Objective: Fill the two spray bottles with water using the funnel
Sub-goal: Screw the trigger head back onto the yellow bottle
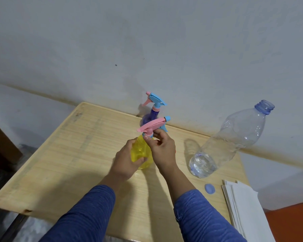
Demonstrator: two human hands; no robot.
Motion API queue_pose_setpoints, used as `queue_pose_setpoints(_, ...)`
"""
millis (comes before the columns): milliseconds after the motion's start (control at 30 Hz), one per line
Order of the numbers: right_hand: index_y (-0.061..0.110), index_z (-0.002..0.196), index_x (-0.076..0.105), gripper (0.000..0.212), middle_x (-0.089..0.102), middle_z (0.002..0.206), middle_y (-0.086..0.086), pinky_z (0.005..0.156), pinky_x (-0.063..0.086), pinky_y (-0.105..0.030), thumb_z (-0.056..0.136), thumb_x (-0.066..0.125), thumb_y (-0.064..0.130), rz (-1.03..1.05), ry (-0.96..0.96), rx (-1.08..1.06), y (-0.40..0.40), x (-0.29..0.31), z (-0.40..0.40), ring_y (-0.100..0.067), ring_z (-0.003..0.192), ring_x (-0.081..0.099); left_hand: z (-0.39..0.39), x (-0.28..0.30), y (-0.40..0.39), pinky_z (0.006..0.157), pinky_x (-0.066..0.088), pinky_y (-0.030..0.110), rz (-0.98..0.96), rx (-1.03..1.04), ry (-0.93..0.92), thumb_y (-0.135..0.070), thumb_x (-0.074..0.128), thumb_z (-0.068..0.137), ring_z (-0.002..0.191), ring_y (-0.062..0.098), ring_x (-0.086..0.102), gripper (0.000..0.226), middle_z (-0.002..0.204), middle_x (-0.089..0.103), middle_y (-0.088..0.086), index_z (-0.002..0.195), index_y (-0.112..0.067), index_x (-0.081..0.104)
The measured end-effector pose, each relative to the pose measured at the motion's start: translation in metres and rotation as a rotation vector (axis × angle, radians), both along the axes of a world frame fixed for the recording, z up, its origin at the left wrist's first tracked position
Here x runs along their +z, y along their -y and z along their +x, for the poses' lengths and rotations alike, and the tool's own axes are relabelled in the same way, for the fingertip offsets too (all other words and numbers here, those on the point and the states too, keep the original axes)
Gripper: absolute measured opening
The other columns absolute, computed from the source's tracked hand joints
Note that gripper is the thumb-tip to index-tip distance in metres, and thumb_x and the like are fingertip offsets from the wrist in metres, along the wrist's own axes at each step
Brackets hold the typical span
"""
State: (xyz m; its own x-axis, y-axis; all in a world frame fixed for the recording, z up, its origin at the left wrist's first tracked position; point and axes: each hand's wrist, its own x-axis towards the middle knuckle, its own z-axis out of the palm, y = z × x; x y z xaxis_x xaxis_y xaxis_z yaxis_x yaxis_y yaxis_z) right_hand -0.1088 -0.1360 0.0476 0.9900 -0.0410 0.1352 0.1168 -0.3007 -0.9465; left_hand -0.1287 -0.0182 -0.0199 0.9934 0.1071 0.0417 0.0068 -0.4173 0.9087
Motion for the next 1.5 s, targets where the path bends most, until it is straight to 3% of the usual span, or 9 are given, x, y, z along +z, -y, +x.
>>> queue_pose_setpoints(133, 0.02, 0.103, 0.058, 0.035, 0.064, 0.092, 0.016, 0.068, 0.042, -0.004, 0.074, 0.079, 0.02, 0.051, -0.037, -0.033, -0.003, -0.001, -0.002, 0.004, 0.082, 0.058, 0.0, 0.003, 0.001, 0.086, 0.044, 0.025, 0.006, 0.005, -0.007, -0.029, 0.078, 0.071, 0.103, 0.009, 0.056, 0.067, 0.113, 0.06, -0.011, 0.128, -0.029, 0.044)
queue_pose_setpoints(200, 0.02, 0.11, 0.059, 0.033, 0.066, 0.098, 0.015, 0.076, 0.043, -0.01, 0.08, 0.072, 0.017, 0.003, 0.003, 0.02, -0.002, -0.006, -0.004, 0.003, 0.088, 0.059, 0.0, 0.004, 0.001, 0.085, 0.042, 0.023, 0.016, 0.002, -0.011, -0.029, 0.078, 0.072, 0.103, 0.008, 0.055, 0.067, 0.113, 0.059, -0.012, 0.129, -0.029, 0.043)
queue_pose_setpoints(567, 0.019, 0.115, 0.064, 0.029, 0.069, 0.103, 0.005, 0.079, 0.047, -0.021, 0.086, 0.065, 0.019, 0.007, -0.043, 0.034, 0.0, -0.006, -0.002, -0.005, 0.08, 0.057, 0.0, 0.003, 0.001, 0.088, 0.045, 0.025, 0.008, -0.005, -0.002, -0.031, 0.078, 0.072, 0.104, 0.009, 0.057, 0.068, 0.117, 0.06, -0.01, 0.13, -0.028, 0.043)
queue_pose_setpoints(700, 0.018, 0.11, 0.066, 0.027, 0.07, 0.098, 0.003, 0.075, 0.047, -0.019, 0.083, 0.07, 0.018, 0.047, -0.064, -0.026, 0.0, -0.004, -0.001, -0.009, 0.079, 0.058, 0.0, 0.002, 0.0, 0.09, 0.047, 0.031, 0.008, 0.007, -0.001, -0.031, 0.078, 0.071, 0.105, 0.011, 0.058, 0.067, 0.115, 0.061, -0.01, 0.129, -0.028, 0.044)
queue_pose_setpoints(833, 0.018, 0.115, 0.063, 0.03, 0.069, 0.104, 0.004, 0.081, 0.049, -0.025, 0.085, 0.067, 0.018, 0.04, -0.063, 0.047, 0.002, -0.005, -0.002, -0.011, 0.085, 0.06, -0.001, 0.004, 0.002, 0.089, 0.045, 0.027, 0.011, 0.002, -0.011, -0.029, 0.078, 0.072, 0.105, 0.011, 0.057, 0.067, 0.116, 0.06, -0.009, 0.129, -0.027, 0.044)
queue_pose_setpoints(933, 0.019, 0.114, 0.064, 0.029, 0.07, 0.1, 0.002, 0.074, 0.045, -0.018, 0.085, 0.066, 0.018, 0.004, -0.061, -0.018, -0.001, -0.007, 0.0, -0.007, 0.076, 0.055, 0.0, 0.005, 0.003, 0.087, 0.045, 0.024, -0.004, 0.009, -0.015, -0.028, 0.078, 0.072, 0.103, 0.01, 0.058, 0.066, 0.115, 0.061, -0.009, 0.129, -0.027, 0.044)
queue_pose_setpoints(1133, 0.015, 0.107, 0.066, 0.026, 0.069, 0.1, 0.005, 0.079, 0.044, -0.023, 0.082, 0.071, 0.021, 0.025, -0.041, -0.114, -0.003, -0.009, -0.005, -0.004, 0.083, 0.057, 0.0, 0.005, 0.003, 0.086, 0.045, 0.024, -0.005, 0.013, -0.04, -0.029, 0.079, 0.071, 0.103, 0.011, 0.058, 0.069, 0.116, 0.061, -0.007, 0.13, -0.027, 0.044)
queue_pose_setpoints(1300, 0.024, 0.128, 0.049, 0.063, 0.054, 0.126, 0.011, 0.089, 0.041, -0.022, 0.073, 0.078, 0.033, -0.04, -0.088, -0.076, -0.002, -0.021, -0.013, -0.007, 0.109, 0.05, -0.001, 0.009, 0.003, 0.083, 0.045, 0.024, -0.001, 0.013, -0.053, -0.027, 0.078, 0.07, 0.098, 0.01, 0.058, 0.068, 0.115, 0.062, -0.01, 0.129, -0.029, 0.044)
queue_pose_setpoints(1500, 0.025, 0.133, 0.036, 0.087, 0.045, 0.129, 0.001, 0.097, 0.047, -0.035, 0.062, 0.084, 0.042, -0.031, -0.142, -0.197, -0.017, -0.04, -0.013, -0.011, 0.112, 0.046, 0.001, 0.009, 0.0, 0.088, 0.05, 0.033, -0.007, 0.002, -0.065, -0.015, 0.076, 0.072, 0.1, 0.016, 0.059, 0.067, 0.116, 0.062, -0.006, 0.129, -0.029, 0.044)
